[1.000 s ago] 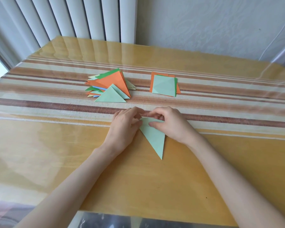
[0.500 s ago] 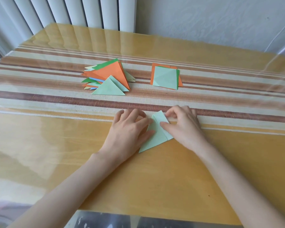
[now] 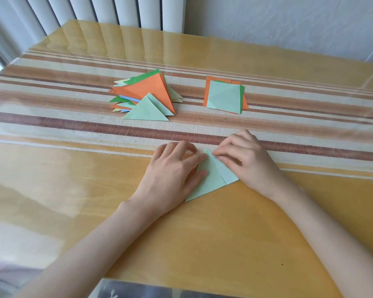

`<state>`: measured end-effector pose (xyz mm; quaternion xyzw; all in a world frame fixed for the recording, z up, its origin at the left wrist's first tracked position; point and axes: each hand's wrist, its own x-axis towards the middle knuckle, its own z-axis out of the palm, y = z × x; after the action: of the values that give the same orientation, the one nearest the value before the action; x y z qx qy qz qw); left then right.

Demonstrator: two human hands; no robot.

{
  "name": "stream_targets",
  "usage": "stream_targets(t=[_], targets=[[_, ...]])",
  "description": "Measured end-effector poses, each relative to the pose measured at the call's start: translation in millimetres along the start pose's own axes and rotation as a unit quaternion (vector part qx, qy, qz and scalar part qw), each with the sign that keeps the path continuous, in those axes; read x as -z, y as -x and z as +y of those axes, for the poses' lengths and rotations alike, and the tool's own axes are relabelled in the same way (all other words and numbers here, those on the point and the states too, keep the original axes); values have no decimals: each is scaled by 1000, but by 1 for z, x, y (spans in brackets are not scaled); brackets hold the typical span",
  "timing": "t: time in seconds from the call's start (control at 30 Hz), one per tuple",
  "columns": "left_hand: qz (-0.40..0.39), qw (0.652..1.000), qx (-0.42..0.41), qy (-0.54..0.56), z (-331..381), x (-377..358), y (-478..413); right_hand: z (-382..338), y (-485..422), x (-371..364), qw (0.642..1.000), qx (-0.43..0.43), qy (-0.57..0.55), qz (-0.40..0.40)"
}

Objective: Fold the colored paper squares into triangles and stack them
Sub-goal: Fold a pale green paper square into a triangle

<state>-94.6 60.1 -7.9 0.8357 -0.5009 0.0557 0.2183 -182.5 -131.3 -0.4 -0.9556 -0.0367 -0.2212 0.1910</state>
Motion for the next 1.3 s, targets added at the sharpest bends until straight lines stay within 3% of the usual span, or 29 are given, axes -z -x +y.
stream_targets(t=[0.1, 0.3, 0.43, 0.63, 1.03, 1.3], targets=[[-1, 1000, 0, 3, 0, 0, 0, 2, 4, -1, 998, 46, 39, 6], [-17, 1000, 8, 16, -1, 1, 0, 2, 6, -2, 999, -34, -23, -3], [-8, 1000, 12, 19, -1, -1, 0, -1, 6, -2, 999, -27, -32, -8], [-4, 1000, 4, 15, -2, -4, 2, 2, 12, -6, 994, 47, 95, -6], [-16, 1000, 6, 17, -1, 0, -1, -5, 11, -3, 992, 36, 116, -22], [-6, 992, -22, -125, 12, -1, -5, -16, 14, 6, 976, 23, 214, -44]])
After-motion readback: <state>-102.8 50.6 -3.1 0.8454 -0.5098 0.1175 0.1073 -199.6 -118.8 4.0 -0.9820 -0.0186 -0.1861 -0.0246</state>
